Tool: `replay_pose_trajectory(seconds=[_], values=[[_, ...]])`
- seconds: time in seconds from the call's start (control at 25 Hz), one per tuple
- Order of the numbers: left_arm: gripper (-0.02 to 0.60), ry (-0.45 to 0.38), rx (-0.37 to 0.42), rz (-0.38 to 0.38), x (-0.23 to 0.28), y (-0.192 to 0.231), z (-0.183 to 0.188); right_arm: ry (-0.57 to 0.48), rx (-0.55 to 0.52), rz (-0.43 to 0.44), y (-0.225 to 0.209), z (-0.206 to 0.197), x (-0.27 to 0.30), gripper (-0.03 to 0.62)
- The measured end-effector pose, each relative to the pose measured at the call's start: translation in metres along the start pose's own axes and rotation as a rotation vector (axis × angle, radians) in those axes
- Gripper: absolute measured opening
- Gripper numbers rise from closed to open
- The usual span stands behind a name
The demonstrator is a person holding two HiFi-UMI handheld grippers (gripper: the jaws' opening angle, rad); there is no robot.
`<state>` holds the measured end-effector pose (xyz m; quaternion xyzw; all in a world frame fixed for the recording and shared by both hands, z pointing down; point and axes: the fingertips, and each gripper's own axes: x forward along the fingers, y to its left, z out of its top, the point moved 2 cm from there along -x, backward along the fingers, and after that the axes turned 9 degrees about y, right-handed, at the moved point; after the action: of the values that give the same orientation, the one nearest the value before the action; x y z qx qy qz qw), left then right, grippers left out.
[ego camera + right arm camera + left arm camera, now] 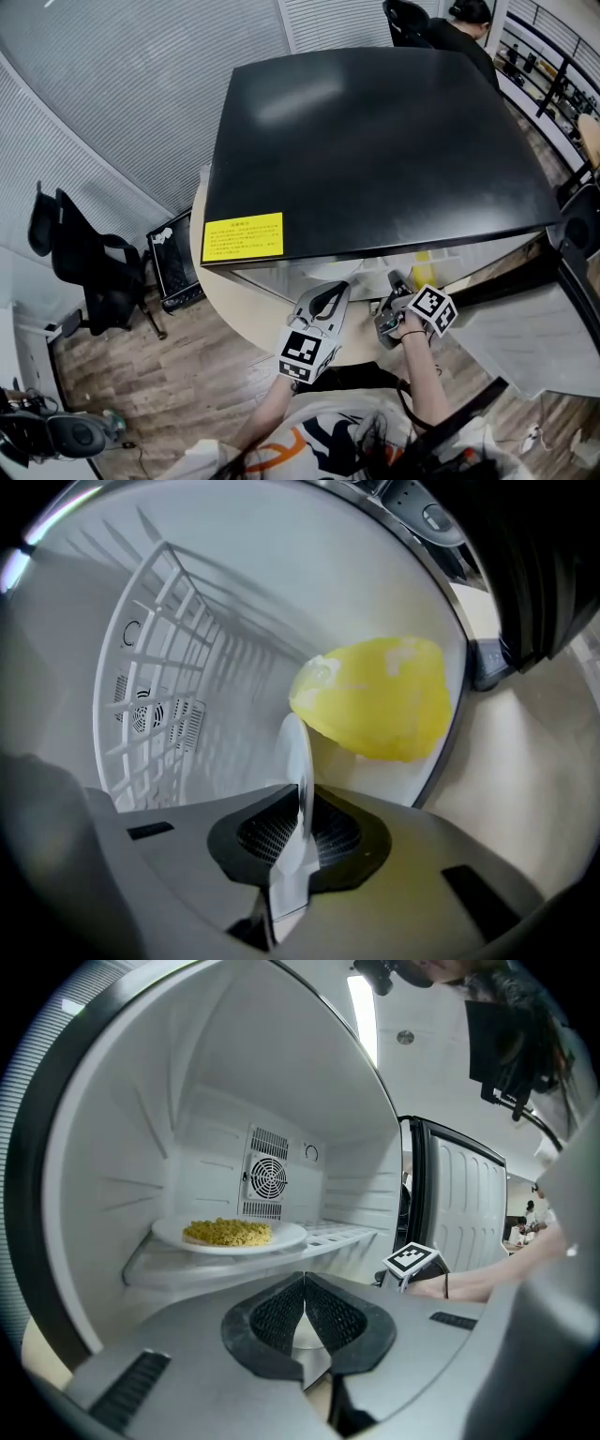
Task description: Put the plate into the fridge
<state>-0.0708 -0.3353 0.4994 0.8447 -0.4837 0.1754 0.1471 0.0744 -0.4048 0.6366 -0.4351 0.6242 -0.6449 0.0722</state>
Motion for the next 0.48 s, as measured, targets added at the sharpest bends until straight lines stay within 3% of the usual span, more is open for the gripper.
replay_pose_trajectory(seconds=[0.2, 0.48], values=[[0.012, -0.006, 0.002, -0.001, -0.006, 0.000, 0.001, -0.006, -0.091, -0.041, 0.007, 0.005, 0.003, 0.042], [0.011, -0.024, -0.002, -0.001, -0.012, -0.001, 0.004, -0.023, -0.164, -0.058, 0.013, 0.005, -0.006, 0.167]])
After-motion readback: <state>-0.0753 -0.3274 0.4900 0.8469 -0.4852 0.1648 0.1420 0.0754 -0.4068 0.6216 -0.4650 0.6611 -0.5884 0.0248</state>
